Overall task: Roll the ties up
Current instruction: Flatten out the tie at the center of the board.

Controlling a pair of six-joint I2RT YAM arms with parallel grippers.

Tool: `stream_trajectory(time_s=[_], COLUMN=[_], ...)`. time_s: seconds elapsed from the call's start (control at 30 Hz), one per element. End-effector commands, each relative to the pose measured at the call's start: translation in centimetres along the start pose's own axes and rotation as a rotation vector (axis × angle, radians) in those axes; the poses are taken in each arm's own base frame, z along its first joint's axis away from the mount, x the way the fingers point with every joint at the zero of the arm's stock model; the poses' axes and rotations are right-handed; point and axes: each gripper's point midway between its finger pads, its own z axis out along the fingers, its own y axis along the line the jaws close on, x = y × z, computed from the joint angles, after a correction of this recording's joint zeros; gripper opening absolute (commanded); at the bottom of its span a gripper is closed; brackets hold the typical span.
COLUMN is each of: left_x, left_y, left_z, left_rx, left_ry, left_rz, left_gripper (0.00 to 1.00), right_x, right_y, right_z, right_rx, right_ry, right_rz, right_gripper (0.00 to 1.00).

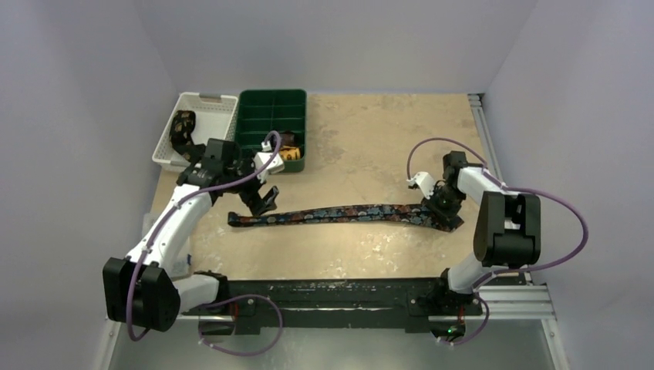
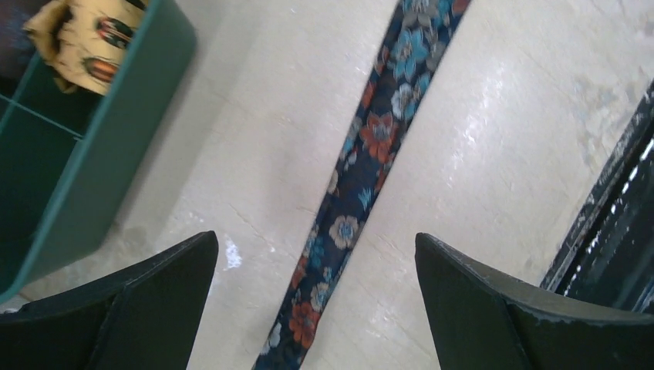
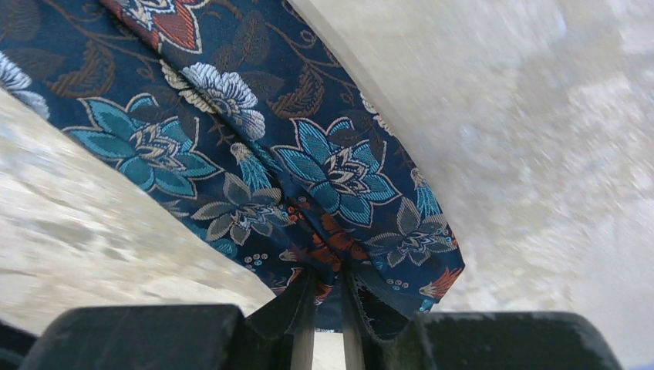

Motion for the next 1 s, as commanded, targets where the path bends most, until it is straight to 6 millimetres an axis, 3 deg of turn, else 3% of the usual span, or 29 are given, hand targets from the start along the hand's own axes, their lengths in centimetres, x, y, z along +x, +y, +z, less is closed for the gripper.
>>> stream_trajectory(time_s=[0.0,0.13,0.27,0.4,0.5,0.6,0.8,0.97], left_x=[2.1,6.0,8.5,7.8,7.2,6.9,6.7,6.7], left_y=[-2.5,-3.2,-3.4,-2.8,-2.4,-2.0,-1.8,-1.8], left_z=[0.7,1.6,2.8,4.0,4.3,4.5,4.4,4.1], left_rx=[0.148,0.246,0.299,0.289,0.273,0.248,0.233,0.228], left_ry=[0.020,0.137,0.239,0.265,0.254,0.246,0.250,0.260], left_rz=[0.167,0.293,0.342,0.309,0.282,0.275,0.259,0.254], left_gripper=[1.00,1.00,1.00,0.94,0.93,0.93,0.93,0.93], right_x=[3.2,2.5,1.3,0.4,-1.0,-2.6,-3.6,-2.7], right_y=[-4.6,-7.5,-8.6,-7.6,-7.0,-6.7,-8.5,-8.5], right_z=[1.1,0.1,-1.0,-2.9,-6.0,-7.7,-5.9,-4.3], right_rx=[0.167,0.258,0.293,0.220,0.130,0.062,0.003,-0.049], right_ry=[0.100,0.095,0.057,-0.015,-0.104,-0.174,-0.158,-0.097], right_rz=[-0.119,-0.235,-0.311,-0.320,-0.272,-0.199,-0.088,-0.103], right_gripper=[0.16,0.15,0.15,0.18,0.27,0.34,0.37,0.51])
